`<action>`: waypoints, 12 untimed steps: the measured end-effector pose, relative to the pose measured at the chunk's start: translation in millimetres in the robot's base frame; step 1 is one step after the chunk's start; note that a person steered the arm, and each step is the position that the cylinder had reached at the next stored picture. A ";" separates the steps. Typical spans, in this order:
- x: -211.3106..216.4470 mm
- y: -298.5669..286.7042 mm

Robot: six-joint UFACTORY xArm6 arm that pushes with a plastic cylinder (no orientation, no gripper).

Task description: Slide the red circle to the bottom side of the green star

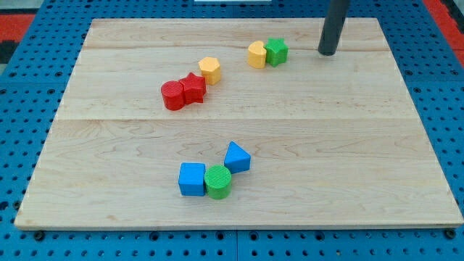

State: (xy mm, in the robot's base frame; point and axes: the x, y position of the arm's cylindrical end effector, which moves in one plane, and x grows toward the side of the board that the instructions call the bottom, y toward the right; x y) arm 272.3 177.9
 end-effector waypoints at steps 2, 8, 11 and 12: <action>0.7 -112.6; 68.8 -334.8; 134.9 -302.0; 134.7 -263.9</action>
State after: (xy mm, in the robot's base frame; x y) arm 407.0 -86.0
